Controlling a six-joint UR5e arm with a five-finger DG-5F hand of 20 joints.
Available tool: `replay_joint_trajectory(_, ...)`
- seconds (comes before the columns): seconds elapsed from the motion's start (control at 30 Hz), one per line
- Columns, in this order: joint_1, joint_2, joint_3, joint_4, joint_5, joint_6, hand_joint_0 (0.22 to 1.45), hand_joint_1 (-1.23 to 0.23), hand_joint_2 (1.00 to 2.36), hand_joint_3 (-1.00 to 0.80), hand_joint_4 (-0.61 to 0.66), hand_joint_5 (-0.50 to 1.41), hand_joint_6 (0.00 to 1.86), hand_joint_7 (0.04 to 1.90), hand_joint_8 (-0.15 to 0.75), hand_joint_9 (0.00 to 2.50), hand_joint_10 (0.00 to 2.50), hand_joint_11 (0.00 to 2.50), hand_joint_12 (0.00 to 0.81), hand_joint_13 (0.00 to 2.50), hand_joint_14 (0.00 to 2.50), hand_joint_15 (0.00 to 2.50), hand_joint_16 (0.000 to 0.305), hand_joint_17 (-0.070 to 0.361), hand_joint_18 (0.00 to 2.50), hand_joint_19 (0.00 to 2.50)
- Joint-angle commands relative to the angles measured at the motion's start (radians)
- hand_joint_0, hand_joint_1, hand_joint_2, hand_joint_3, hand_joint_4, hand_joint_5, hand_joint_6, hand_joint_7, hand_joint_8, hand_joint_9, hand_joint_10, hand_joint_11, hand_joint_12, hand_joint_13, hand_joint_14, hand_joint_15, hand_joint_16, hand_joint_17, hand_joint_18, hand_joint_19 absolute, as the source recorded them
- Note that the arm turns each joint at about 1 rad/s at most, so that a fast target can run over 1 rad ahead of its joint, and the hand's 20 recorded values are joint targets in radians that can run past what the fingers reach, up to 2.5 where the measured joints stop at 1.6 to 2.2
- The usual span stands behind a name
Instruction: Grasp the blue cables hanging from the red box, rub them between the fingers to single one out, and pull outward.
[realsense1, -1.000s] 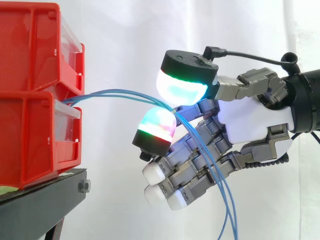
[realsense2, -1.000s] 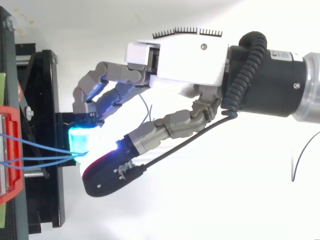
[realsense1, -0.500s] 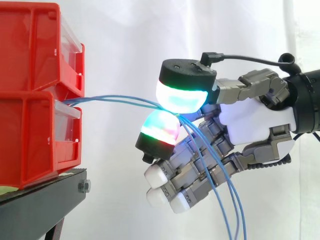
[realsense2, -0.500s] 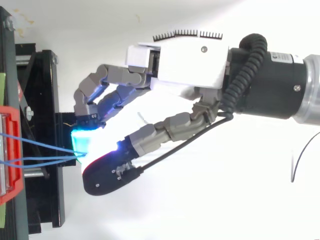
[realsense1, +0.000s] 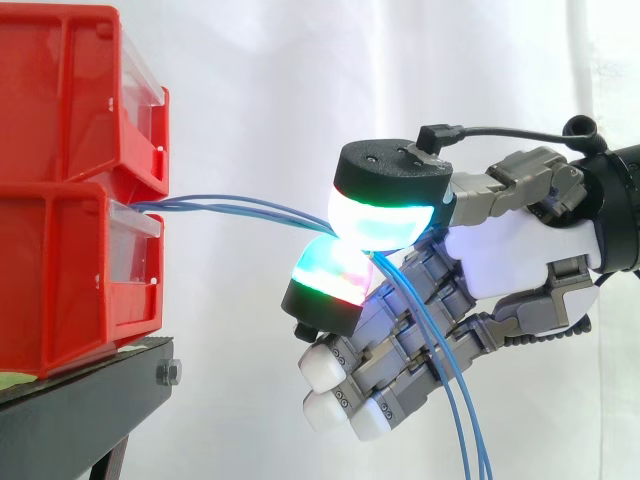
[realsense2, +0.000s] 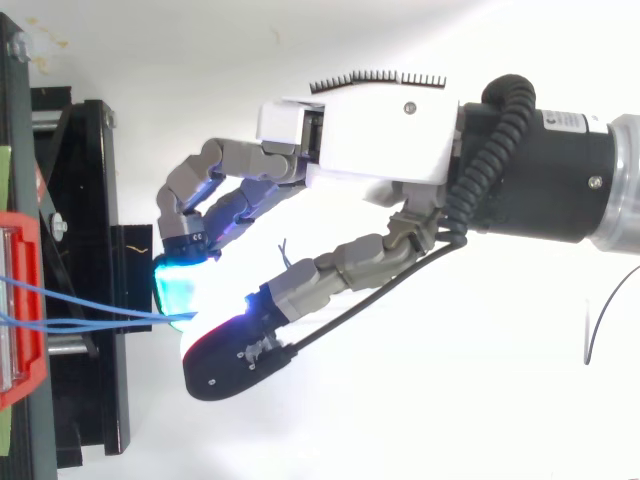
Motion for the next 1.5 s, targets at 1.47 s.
replay_joint_trajectory(1.47, -0.005, -0.001, 0.006, -0.005, -0.001, 0.026, 0.42, -0.84, 1.00, -0.50, 0.17, -0.16, 0.86, 0.97, 0.358, 0.84, 0.01, 0.37, 0.442, 0.62, 0.01, 0.29, 0.055, 0.124, 0.63, 0.25)
